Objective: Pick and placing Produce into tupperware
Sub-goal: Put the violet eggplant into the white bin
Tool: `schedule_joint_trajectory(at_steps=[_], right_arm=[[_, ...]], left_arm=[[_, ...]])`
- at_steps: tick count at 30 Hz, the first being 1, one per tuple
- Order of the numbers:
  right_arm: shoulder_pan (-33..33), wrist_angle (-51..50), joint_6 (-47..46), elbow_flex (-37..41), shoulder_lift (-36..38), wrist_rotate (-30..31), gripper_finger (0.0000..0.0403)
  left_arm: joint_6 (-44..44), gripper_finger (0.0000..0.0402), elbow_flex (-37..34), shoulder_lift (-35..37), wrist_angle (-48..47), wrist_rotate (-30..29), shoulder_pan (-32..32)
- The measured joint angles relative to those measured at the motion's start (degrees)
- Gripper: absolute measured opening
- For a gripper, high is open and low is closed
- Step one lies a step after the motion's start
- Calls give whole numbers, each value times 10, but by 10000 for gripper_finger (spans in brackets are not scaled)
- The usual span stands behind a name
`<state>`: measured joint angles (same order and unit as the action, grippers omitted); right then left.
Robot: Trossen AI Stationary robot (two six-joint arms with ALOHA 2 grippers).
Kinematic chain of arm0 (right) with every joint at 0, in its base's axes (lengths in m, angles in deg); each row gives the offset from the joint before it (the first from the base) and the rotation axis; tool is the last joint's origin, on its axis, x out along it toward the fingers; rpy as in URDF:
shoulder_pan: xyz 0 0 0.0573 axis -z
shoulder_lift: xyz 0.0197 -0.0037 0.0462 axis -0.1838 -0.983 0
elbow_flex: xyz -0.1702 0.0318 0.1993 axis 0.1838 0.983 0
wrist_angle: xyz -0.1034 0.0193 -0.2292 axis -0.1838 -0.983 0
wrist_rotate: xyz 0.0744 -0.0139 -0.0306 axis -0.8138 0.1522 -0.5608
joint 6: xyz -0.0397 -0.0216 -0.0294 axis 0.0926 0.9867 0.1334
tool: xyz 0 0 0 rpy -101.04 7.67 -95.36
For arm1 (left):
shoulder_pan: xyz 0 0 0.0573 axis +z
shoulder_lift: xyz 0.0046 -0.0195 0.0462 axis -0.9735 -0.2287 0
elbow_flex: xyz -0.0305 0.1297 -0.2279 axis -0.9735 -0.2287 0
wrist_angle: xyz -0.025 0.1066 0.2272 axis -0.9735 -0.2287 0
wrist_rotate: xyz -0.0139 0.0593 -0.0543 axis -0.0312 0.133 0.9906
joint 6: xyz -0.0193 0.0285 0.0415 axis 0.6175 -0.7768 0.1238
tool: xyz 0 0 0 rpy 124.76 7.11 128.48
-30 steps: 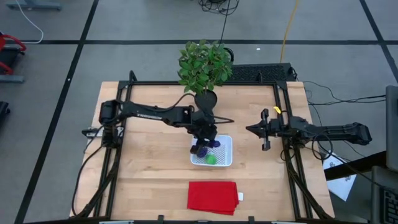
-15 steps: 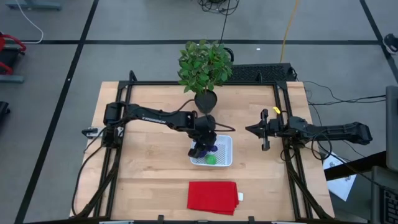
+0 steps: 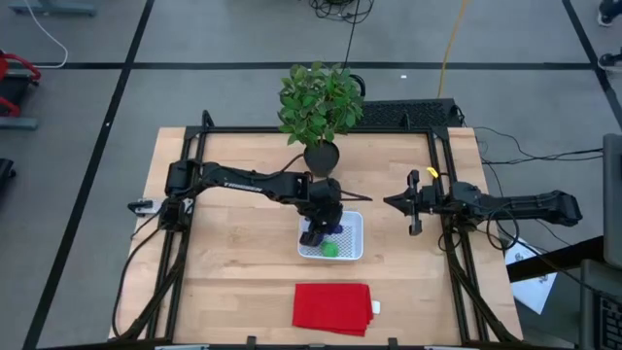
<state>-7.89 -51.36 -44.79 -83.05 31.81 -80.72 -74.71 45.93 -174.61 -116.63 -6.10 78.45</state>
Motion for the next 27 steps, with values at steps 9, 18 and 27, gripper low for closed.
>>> schedule_joint_trajectory(at_steps=[9,18,27], right_arm=[[0,-1,2,0,0,0,0],[0,-4,2,0,-2,0,0],[0,-4,2,0,-2,0,0]], left_arm=[[39,108,115,-35,-114,-11,0],[9,108,248,-121,-226,-54,-12],[-25,108,274,-145,-229,-55,-14]])
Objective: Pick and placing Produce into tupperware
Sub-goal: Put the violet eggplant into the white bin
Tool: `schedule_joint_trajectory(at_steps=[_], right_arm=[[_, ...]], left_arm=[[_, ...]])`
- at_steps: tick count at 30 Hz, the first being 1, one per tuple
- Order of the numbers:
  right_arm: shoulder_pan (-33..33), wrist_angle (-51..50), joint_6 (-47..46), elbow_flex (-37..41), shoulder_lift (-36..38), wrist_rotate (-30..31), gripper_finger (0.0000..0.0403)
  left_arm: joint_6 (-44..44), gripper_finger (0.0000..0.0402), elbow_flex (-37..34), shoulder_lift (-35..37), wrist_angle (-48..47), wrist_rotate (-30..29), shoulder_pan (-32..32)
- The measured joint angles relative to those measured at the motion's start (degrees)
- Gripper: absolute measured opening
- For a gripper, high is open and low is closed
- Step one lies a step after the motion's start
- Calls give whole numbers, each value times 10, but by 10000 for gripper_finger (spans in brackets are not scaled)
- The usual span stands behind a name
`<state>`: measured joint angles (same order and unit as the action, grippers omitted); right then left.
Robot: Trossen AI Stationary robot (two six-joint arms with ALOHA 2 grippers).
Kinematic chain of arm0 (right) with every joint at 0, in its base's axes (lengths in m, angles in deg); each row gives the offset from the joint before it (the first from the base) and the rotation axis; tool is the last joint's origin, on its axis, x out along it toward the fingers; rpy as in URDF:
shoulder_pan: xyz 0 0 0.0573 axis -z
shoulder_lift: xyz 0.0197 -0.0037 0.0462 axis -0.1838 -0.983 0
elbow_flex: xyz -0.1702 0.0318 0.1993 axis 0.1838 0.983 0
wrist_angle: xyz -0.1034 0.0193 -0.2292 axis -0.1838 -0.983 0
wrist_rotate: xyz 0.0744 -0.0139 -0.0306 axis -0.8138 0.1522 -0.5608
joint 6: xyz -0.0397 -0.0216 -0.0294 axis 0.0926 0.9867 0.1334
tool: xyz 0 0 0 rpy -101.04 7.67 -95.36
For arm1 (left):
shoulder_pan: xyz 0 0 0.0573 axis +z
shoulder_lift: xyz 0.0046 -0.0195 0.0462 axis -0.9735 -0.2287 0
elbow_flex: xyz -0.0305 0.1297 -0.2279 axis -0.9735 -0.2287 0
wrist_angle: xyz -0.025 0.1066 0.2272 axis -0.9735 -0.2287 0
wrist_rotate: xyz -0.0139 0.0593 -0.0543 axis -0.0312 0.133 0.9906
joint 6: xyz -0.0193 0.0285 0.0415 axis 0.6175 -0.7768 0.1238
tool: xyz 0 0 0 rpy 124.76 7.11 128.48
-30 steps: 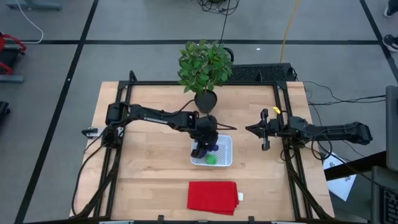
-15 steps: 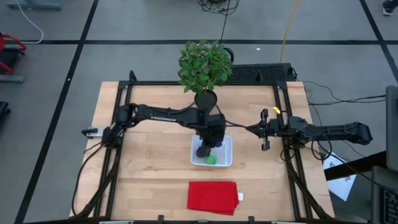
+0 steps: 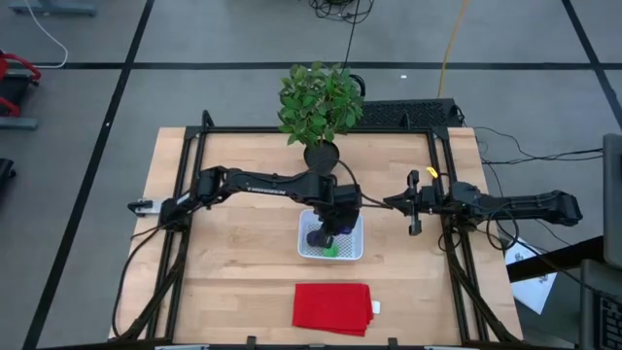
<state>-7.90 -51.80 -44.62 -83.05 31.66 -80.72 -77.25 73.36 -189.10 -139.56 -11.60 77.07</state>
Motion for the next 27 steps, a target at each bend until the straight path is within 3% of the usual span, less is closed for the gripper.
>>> schedule_joint_trajectory(at_steps=[15,27], right_arm=[[0,0,0,0,0,0,0],[0,-7,-1,0,-1,0,0]], left_arm=[[-9,108,-2,-26,24,-2,4],[-84,108,-2,-24,45,-66,-6]])
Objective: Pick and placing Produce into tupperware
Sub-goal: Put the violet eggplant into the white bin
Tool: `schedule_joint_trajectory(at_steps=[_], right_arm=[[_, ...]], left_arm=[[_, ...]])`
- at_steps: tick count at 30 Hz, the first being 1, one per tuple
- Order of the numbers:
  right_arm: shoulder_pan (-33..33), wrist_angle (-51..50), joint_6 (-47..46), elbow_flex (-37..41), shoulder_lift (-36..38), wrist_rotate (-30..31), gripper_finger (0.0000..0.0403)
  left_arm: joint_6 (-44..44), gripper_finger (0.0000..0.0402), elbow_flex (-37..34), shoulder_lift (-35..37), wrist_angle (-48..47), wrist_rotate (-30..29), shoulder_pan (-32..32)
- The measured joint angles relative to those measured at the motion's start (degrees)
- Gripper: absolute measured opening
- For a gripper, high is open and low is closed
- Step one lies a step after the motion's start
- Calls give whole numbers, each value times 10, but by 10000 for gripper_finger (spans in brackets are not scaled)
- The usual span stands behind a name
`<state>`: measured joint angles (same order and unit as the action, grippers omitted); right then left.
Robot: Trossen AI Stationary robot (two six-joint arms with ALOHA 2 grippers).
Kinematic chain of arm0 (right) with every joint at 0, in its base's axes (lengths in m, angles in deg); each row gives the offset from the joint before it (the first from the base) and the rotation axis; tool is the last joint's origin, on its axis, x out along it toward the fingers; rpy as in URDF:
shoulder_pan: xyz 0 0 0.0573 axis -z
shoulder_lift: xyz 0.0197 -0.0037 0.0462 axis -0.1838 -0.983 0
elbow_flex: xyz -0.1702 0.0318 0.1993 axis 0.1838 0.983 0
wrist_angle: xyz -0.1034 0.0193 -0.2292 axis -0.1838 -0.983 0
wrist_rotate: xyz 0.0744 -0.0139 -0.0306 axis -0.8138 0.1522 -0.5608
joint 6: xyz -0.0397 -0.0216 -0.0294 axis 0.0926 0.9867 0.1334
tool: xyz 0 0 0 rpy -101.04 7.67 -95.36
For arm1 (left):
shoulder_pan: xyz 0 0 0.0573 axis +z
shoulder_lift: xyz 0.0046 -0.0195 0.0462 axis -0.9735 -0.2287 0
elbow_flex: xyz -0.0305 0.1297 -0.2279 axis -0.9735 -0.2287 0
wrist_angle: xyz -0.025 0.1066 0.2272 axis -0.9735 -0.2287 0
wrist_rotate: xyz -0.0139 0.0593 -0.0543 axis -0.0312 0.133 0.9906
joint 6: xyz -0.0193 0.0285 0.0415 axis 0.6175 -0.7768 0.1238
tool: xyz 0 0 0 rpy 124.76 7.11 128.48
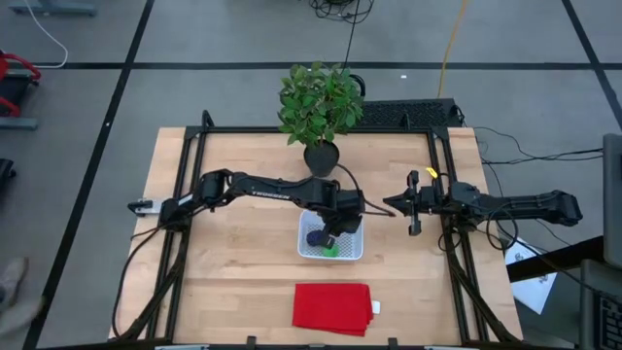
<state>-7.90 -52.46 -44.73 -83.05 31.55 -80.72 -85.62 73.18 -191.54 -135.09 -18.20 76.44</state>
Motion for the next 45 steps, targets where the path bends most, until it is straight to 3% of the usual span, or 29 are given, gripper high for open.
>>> schedule_joint_trajectory(at_steps=[17,35,45], right_arm=[[0,-2,0,0,0,0,0],[0,-3,3,0,0,0,0],[0,-3,3,0,0,0,0]], left_arm=[[-55,108,0,-28,-6,-16,-18],[-44,110,0,-28,-6,-50,-19],[-41,179,0,-28,-7,-50,-19]])
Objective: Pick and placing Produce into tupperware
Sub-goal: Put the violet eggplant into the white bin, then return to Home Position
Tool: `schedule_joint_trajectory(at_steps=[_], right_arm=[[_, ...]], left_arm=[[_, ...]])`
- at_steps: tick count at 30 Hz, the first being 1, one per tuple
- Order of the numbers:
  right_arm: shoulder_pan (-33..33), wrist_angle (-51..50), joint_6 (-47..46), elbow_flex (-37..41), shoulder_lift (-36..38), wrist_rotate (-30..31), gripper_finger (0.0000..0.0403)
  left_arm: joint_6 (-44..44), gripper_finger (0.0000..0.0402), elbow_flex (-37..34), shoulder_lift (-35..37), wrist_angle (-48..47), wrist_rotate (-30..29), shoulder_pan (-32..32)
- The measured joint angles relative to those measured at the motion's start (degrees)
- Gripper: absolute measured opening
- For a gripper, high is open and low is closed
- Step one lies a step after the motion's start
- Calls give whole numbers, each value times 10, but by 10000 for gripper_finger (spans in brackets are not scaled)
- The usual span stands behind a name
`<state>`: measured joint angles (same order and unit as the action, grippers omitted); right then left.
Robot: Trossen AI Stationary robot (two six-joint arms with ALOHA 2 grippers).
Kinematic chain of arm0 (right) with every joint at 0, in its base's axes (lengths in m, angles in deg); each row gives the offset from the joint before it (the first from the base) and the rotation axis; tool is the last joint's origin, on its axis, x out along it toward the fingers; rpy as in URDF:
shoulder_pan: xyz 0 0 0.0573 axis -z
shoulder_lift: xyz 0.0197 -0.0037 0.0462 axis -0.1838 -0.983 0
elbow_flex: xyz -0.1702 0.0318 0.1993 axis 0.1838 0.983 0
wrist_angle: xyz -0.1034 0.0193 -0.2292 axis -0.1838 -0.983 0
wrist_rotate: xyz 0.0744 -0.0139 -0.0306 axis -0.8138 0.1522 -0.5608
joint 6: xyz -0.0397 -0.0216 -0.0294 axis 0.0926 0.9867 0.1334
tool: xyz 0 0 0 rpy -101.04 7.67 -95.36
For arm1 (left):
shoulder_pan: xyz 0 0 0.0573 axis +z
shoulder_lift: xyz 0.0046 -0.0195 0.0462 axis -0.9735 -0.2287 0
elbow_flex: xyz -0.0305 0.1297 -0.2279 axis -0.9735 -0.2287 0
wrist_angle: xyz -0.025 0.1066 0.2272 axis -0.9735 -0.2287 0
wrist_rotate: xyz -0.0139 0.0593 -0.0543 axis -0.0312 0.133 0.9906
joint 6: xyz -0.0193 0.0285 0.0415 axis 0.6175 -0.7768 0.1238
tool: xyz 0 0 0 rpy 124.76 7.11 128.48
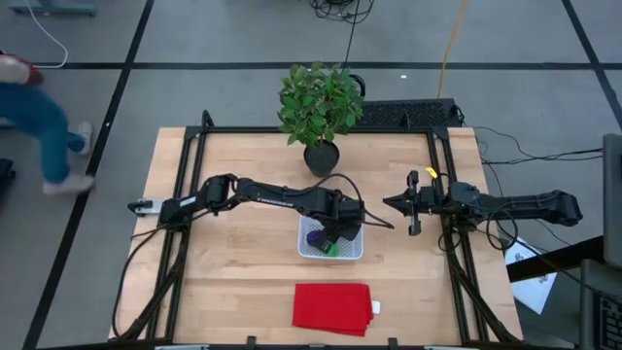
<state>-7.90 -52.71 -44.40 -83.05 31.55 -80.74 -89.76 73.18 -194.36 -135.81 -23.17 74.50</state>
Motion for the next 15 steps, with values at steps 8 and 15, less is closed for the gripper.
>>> schedule_joint_trajectory(at_steps=[8,15], right_arm=[[0,0,0,0,0,0,0],[0,0,0,0,0,0,0]], left_arm=[[0,183,0,0,0,0,0],[11,177,38,10,-48,-18,-3]])
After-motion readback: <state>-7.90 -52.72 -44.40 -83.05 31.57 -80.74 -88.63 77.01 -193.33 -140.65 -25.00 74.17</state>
